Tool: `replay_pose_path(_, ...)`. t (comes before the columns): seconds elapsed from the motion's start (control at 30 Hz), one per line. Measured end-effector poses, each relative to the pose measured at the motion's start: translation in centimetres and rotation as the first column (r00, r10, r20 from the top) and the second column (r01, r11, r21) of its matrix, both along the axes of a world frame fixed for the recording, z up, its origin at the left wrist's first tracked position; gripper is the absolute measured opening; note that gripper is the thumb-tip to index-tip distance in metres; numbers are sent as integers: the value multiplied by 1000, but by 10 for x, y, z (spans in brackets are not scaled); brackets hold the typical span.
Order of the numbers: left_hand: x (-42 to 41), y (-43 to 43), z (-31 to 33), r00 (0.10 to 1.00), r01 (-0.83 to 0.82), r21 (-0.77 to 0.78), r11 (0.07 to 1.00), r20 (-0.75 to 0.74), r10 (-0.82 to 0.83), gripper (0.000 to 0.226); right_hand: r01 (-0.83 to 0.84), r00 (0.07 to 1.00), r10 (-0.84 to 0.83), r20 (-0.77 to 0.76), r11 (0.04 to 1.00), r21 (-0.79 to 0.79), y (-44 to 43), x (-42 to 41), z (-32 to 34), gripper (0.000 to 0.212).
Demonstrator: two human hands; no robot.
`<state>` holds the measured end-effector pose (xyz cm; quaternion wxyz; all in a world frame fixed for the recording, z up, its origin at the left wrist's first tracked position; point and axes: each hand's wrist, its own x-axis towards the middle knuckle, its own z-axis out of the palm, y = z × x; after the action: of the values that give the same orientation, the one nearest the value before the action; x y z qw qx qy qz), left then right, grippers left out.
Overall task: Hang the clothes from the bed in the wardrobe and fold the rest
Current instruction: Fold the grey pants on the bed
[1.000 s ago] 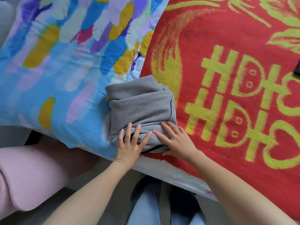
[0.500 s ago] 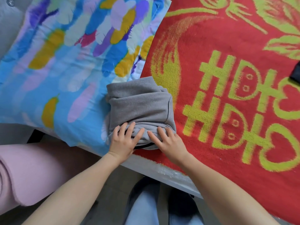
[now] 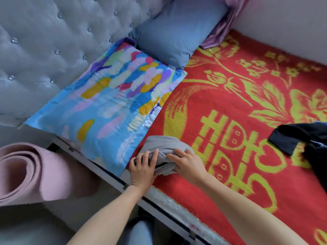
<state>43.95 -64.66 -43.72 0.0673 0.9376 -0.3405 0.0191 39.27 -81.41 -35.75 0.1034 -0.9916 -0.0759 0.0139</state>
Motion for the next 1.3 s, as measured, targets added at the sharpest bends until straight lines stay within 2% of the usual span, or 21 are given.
replay_pose_path(0.07, -13, 5, 31, 998, -48, 13, 999, 40, 47, 94, -43, 996, 39, -78, 998, -52, -1, -5, 26, 37)
replay_pose_path(0.17, -38, 28, 71, 987, -145, 25, 989, 79, 142, 97, -123, 975, 104, -197, 989, -86, 6, -10, 47, 40)
replay_pose_path(0.3, -102, 74, 118, 928, -366, 71, 928, 106, 358, 103, -367, 927, 361, -96, 929, -47, 47, -28, 78, 42)
replay_pose_path(0.4, -156, 114, 144, 849, -526, 108, 844, 115, 515, 98, -581, 814, 581, 14, 814, 3, 93, -46, 97, 39)
replay_pose_path(0.47, -201, 149, 165, 765, -644, 147, 750, 109, 635, 99, -689, 725, 688, 38, 725, -4, 137, -61, 108, 41)
replay_pose_path(0.6, -278, 212, 190, 597, -801, 161, 577, 127, 792, 107, -833, 550, 826, 122, 553, 12, 221, -93, 115, 46)
replay_pose_path(0.73, -341, 272, 205, 471, -878, 185, 442, 160, 868, 115, -893, 448, 883, 138, 449, 25, 301, -139, 122, 47)
replay_pose_path(0.87, -396, 329, 201, 371, -915, 232, 330, 160, 915, 106, -927, 374, 920, 118, 375, 16, 373, -183, 118, 46)
replay_pose_path(1.07, -472, 444, 186, 325, -934, 199, 297, 126, 937, 106, -952, 302, 950, 80, 305, -20, 497, -249, 99, 46)
replay_pose_path(1.17, -502, 501, 177, 303, -940, 188, 284, 81, 950, 107, -975, 218, 959, 184, 221, 2, 551, -283, 101, 48)
replay_pose_path(1.2, -513, 521, 171, 295, -943, 180, 278, 71, 953, 107, -978, 200, 964, 174, 208, -29, 571, -296, 99, 50)
replay_pose_path(1.3, -532, 567, 156, 271, -947, 182, 265, 11, 962, 107, -975, 217, 968, 123, 222, -28, 614, -320, 88, 59)
